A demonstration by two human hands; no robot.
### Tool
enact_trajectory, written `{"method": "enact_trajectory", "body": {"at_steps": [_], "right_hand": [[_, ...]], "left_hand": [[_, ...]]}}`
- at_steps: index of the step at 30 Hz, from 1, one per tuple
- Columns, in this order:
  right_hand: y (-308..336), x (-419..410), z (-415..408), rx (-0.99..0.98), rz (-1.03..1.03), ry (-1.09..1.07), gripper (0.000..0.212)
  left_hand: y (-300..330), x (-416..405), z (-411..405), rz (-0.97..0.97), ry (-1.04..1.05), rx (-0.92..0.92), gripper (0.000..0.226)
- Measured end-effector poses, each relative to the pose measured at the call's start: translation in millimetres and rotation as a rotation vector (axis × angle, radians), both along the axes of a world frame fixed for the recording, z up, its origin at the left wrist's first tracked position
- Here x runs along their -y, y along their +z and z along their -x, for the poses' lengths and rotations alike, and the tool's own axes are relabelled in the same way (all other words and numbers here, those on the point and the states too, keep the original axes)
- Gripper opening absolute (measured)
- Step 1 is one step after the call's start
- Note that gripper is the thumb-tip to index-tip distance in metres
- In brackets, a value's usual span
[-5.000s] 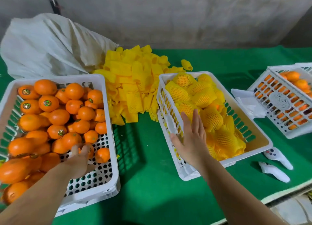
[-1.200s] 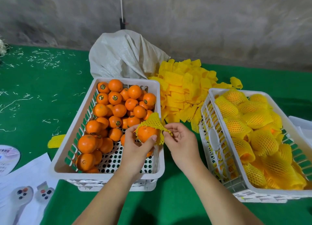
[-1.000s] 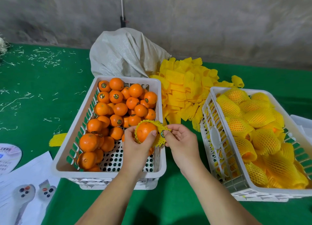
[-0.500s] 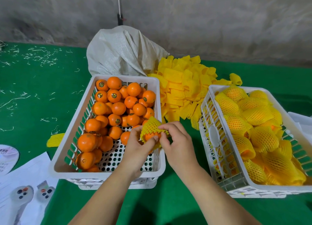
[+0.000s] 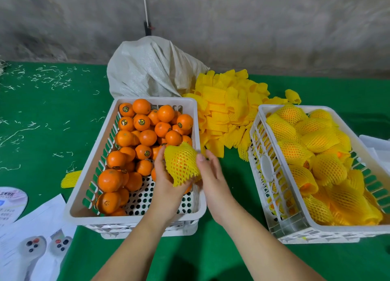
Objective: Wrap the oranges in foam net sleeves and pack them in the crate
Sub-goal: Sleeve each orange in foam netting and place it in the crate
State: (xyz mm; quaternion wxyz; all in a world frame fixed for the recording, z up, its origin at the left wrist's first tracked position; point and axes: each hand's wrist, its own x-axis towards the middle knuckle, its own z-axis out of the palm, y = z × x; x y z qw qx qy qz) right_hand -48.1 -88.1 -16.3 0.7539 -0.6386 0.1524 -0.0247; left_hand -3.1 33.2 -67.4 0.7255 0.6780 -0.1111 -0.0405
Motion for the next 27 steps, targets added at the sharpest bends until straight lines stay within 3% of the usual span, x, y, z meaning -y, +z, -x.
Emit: {"method": "enact_trajectory", "body": {"at_steps": [2,6,10,14,17,20,24,26,27], "right_hand": [[-1.7,-4.8,-2.3,-0.039,-0.066,0.139,0.072],[-8.1,2.1,-0.4,0.011,-0.180,0.199,0.071],[-7.8,28.8,4.9,0.078,-0.138,0.085,0.079],[-0.1,90.2,16.8,0.098,-0.076,-0.128,0.098],[8.4,151.8,29.0,0.072,0.270,-0.401,0.090],[6.9,208.5,52.1,-0.127,0.627,-0.722,0.074],[-16.3,240.9,93.4,-0.415,1.189,-0.608,0.044],[-27.2,241.3,99.0,-0.432,1.286,-0.627,0.023],[-28.1,241.9,99.4,-0.453,1.300,-0.655,0.023]], "left_hand": [[-1.4,2.9,4.9,-0.091,-0.062,0.080,0.100],[3.3,9.5,19.2,-0.272,-0.084,0.200,0.100],[3.9,11.1,21.7,-0.490,-0.180,0.333,0.111],[2.3,11.6,19.9,-0.535,-0.237,0.339,0.099],[-0.1,15.4,20.3,-0.586,-0.188,0.319,0.083],[0.3,19.3,19.6,-0.622,-0.185,0.287,0.072],[3.8,22.0,20.1,-0.654,-0.184,0.273,0.069],[3.4,22.9,18.9,-0.668,-0.173,0.261,0.067],[2.8,24.0,18.3,-0.679,-0.169,0.253,0.066]]}}
